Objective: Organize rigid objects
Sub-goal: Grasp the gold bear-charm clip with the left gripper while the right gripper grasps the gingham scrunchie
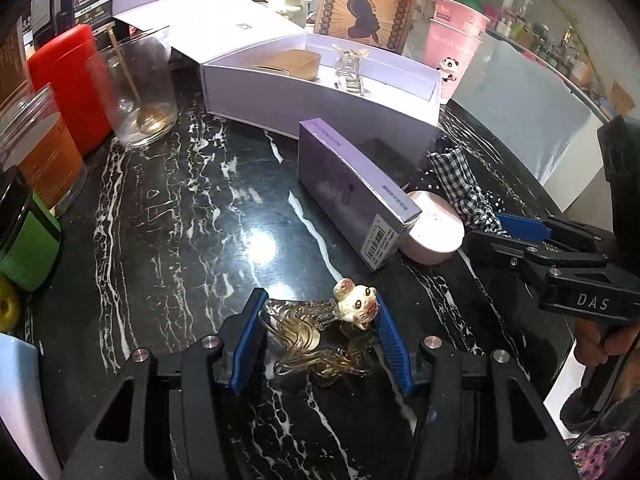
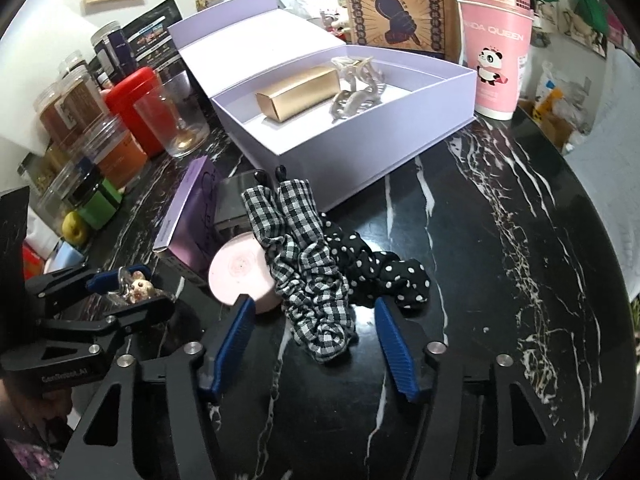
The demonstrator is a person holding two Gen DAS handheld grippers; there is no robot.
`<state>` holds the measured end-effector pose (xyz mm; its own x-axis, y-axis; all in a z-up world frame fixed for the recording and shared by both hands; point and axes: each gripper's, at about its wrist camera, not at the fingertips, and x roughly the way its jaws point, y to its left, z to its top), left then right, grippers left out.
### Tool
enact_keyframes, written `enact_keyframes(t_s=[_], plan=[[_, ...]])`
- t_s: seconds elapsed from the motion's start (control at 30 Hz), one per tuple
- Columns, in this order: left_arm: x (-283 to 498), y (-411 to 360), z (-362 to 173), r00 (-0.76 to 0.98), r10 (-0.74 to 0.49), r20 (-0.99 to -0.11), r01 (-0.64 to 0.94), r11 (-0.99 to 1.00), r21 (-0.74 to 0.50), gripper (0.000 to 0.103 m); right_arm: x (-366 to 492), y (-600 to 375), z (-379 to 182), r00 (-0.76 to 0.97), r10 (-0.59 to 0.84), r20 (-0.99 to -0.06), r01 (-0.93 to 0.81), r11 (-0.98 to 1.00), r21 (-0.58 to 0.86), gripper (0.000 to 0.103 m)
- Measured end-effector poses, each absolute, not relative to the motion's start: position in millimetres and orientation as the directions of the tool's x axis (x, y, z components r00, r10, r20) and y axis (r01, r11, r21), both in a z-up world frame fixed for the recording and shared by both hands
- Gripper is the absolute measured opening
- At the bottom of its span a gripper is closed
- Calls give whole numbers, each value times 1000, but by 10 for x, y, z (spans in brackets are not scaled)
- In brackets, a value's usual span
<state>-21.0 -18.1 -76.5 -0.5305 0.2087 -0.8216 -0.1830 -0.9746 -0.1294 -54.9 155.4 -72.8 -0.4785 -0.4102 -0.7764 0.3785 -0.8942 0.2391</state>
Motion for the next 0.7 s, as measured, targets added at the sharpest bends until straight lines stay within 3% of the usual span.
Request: enact_keyframes(t_s=[0.07, 0.17, 0.7], plan=[[-203, -175, -759, -533, 204, -821, -182, -975, -124, 54, -533, 1576, -729, -490, -402, -774, 368, -900, 235, 37], [-206, -157, -754, -535, 197, -822, -183, -976, -115, 54, -483, 1613, -736, -498, -390, -775, 360, -906, 224, 31], [-94, -48, -781, -536, 148, -831, -207, -978, -41, 56, -12, 1710, -664, -461, -374, -805, 414, -893, 177, 31]])
